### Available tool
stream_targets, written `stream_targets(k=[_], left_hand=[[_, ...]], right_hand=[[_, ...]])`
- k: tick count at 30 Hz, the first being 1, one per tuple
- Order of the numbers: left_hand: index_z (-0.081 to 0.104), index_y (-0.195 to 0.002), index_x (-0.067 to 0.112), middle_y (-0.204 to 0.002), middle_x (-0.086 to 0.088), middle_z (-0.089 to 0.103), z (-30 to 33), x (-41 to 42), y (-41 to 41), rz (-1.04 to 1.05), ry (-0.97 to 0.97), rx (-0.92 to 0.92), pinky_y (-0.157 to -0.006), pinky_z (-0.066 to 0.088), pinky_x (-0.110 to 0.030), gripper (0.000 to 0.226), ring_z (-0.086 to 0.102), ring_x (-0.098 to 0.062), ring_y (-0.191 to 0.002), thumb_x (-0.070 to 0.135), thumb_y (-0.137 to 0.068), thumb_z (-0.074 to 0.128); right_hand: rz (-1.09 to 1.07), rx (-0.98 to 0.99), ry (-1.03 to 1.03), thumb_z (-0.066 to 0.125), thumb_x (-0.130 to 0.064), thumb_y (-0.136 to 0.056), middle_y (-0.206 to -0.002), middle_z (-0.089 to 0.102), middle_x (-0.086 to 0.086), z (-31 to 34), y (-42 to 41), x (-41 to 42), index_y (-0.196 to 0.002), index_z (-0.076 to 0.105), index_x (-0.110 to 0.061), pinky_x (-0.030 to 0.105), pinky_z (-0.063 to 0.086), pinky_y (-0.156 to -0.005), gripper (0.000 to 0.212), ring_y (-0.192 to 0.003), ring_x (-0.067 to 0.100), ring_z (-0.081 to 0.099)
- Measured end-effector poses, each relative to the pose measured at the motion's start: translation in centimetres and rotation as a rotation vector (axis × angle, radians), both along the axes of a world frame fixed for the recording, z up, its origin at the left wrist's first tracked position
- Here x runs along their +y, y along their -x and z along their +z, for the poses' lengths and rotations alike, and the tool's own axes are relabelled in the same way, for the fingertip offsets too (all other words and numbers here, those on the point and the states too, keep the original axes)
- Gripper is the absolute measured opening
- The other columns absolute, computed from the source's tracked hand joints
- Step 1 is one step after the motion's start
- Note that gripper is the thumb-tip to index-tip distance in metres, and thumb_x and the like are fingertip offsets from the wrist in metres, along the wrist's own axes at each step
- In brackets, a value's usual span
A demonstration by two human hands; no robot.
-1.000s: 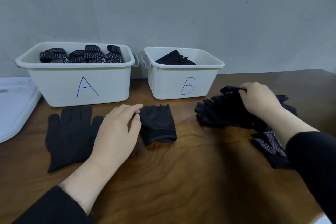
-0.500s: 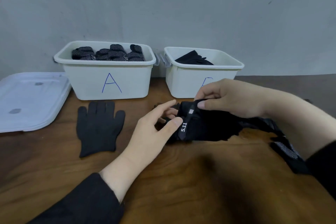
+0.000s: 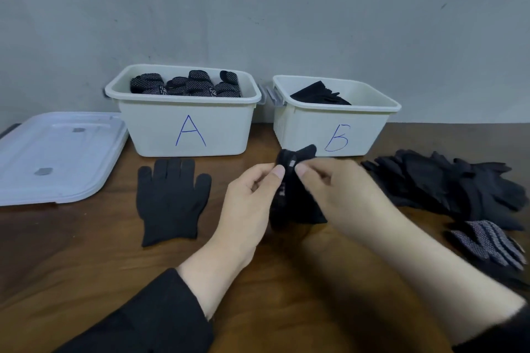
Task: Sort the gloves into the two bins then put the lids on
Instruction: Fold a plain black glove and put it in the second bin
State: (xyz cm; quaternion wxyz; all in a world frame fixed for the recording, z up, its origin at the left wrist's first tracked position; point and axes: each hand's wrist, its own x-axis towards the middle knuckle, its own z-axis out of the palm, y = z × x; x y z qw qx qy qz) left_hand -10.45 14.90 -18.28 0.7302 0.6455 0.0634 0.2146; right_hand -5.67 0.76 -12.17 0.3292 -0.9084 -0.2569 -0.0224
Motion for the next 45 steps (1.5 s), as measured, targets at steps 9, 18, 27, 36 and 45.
stream_targets(k=[9,18,27,36,45], left_hand=[[0.053,-0.13,0.005,-0.129,-0.007,0.064,-1.5,0.3,-0.9,-0.358,0.006,-0.07,-0.1,0.051,-0.027,0.036,0.062,-0.015,-0.121,0.02,-0.108,0.029],[0.062,-0.133,0.027,-0.145,0.014,0.048,-2.2,3.8,-1.8,-0.04,-1.219,0.243,-0.112,0.028,-0.031,0.037,0.039,-0.008,-0.133,0.026,-0.102,0.042],[0.07,-0.109,0.022,-0.106,0.01,0.062,-1.7,4.1,-1.5,0.255,-0.908,0.179,-0.092,0.047,-0.027,0.026,0.056,-0.008,-0.098,0.015,-0.098,0.047],[0.068,-0.097,0.024,-0.093,0.013,0.062,-1.8,4.4,-1.9,0.352,-0.812,0.168,-0.075,0.042,-0.017,0.022,0.055,-0.005,-0.087,0.014,-0.097,0.048],[0.068,-0.115,0.042,-0.106,0.016,0.05,-2.5,3.5,-2.3,0.061,-1.174,0.304,-0.098,0.034,-0.035,0.034,0.045,-0.007,-0.107,0.057,-0.098,0.042]], right_hand=[[-0.079,0.09,-0.088,0.054,-0.014,-0.092,-0.069,0.066,-0.001,-0.5,-1.7,-2.0,-0.091,0.067,-0.015,0.02,0.04,-0.05,0.013,-0.057,0.012,0.054],[-0.045,0.069,-0.021,0.064,-0.026,-0.094,-0.079,0.073,-0.001,5.9,-5.3,-4.0,-0.091,0.07,-0.018,0.032,0.044,-0.068,0.011,-0.071,0.017,0.064],[-0.008,-0.227,-0.091,0.057,-0.02,-0.099,-0.085,0.068,-0.005,5.8,-7.4,-1.1,-0.096,0.068,-0.024,0.021,0.042,-0.063,0.012,-0.069,0.009,0.055],[0.332,-0.133,0.357,0.043,-0.063,-0.096,-0.153,0.042,-0.02,-8.5,-3.8,-1.8,-0.149,0.046,-0.036,0.033,0.024,-0.123,0.059,-0.145,0.001,0.031],[0.24,-0.022,0.061,0.03,-0.065,-0.095,-0.149,0.046,-0.024,-9.3,-3.4,-2.1,-0.143,0.055,-0.033,0.026,0.027,-0.12,0.063,-0.141,-0.01,0.031]])
